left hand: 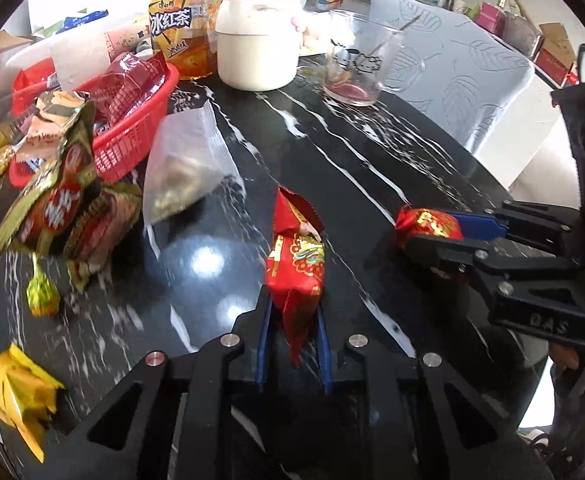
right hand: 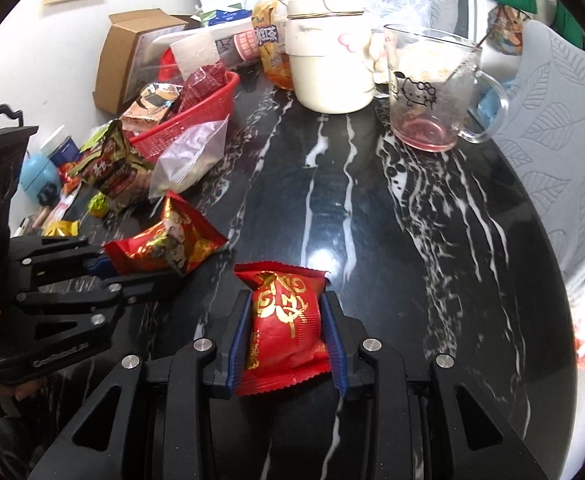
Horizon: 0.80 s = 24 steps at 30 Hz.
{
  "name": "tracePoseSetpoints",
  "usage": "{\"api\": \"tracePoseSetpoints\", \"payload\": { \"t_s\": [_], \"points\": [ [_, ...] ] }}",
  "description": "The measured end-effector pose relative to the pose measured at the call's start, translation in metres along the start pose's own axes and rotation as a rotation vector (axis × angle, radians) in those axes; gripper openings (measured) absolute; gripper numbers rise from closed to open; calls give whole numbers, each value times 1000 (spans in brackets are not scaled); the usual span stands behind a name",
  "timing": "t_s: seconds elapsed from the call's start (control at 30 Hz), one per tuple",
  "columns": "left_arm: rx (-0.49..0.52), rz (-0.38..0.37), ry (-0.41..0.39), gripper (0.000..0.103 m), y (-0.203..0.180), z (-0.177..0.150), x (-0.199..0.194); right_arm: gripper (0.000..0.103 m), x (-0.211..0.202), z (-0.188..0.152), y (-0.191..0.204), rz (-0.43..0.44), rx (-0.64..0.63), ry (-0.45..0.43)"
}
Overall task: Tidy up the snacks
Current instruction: 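Grasp a red candy packet with the right tool while the left tool grasps another red packet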
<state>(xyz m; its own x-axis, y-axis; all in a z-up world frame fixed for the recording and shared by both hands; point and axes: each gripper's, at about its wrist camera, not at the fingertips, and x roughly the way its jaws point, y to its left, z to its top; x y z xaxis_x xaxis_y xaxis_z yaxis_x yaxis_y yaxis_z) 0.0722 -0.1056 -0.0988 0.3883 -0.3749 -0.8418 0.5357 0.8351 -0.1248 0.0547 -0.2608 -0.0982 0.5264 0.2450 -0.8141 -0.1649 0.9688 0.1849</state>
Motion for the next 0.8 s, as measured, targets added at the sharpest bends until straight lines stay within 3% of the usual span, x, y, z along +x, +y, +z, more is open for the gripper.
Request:
{"api": "tracePoseSetpoints", "payload": {
  "t_s": [0.33,0.63,0.73,0.8],
  "points": [
    [-31,-33,11,19,9,-31,-10,34,-3,-9,14,18,-29,24],
    [-12,-11,-17,20,10,-29,-6,35,0,-7,18,1,-42,31],
    [3,-15,-21,31,8,-24,-2,37,0,-7,18,-1,-41,36],
    [9,-15,-26,54,6,-23,-1,40,1,-7,17,-4,-39,45]
  ]
}}
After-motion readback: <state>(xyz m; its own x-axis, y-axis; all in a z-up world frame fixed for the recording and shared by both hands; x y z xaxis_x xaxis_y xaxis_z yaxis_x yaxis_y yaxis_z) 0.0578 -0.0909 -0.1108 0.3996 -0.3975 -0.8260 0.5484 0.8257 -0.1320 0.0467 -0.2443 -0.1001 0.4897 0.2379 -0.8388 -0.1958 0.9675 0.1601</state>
